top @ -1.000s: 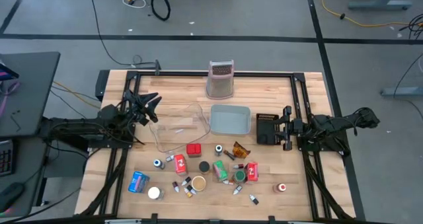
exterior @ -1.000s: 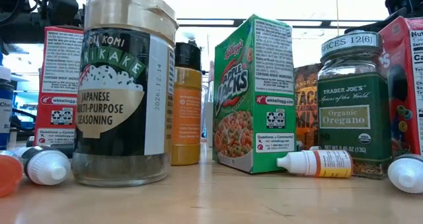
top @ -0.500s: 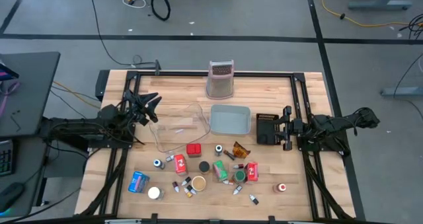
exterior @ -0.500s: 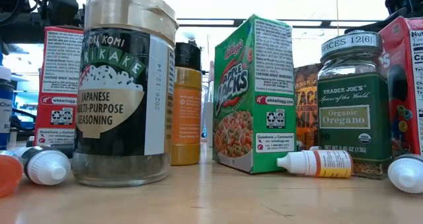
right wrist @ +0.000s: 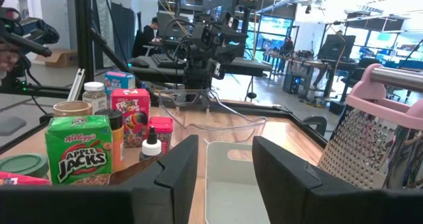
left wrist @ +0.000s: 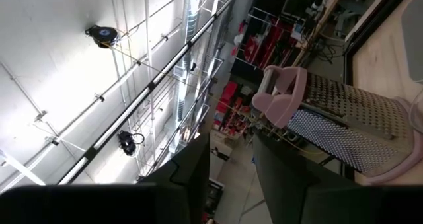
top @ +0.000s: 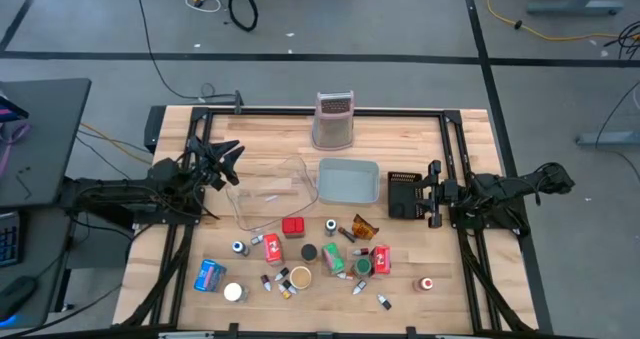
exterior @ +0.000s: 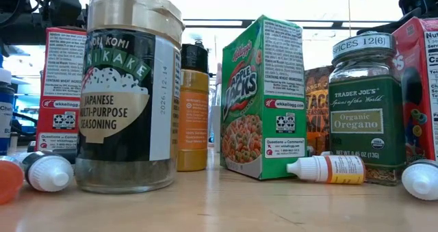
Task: Pick & Place Kitchen Items
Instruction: Put the large black food coloring bottle into the black basket
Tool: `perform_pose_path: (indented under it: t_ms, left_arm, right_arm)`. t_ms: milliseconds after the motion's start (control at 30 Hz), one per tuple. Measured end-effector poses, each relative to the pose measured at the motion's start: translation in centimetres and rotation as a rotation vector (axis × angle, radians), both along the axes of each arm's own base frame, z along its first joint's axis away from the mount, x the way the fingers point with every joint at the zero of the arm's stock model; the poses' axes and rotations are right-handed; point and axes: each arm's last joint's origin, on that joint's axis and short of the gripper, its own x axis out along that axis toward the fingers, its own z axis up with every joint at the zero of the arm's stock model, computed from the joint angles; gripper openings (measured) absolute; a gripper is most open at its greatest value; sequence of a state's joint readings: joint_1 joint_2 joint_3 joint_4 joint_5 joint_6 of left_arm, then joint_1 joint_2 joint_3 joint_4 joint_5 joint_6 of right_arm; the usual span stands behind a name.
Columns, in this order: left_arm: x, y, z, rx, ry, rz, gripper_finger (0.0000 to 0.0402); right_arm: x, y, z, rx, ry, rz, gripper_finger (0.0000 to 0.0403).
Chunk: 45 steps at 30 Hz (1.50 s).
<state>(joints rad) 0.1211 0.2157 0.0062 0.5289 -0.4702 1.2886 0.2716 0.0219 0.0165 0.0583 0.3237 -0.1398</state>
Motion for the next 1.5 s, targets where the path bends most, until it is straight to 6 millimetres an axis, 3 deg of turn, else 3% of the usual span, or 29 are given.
perform_pose_path:
  t_ms: [733,1167,1500]
  left_arm:
    - [0.1,-0.3,0.3,0.170,0.058,-0.059,0.0126]
    - [-1.0,-0.4,3.2,0.008,-0.310,-0.139,0.0126]
    - [-0.9,-0.8,3.4,-0.062,-0.374,-0.336,0.0126]
  right_arm:
    - [0.0,0.0,0.0,0.000,0.000,0.000,0.0153]
    - [0.0,0.0,0.0,0.000,0.000,0.000,0.0153]
    - [0.0,0.0,0.0,0.000,0.000,0.000,0.0153]
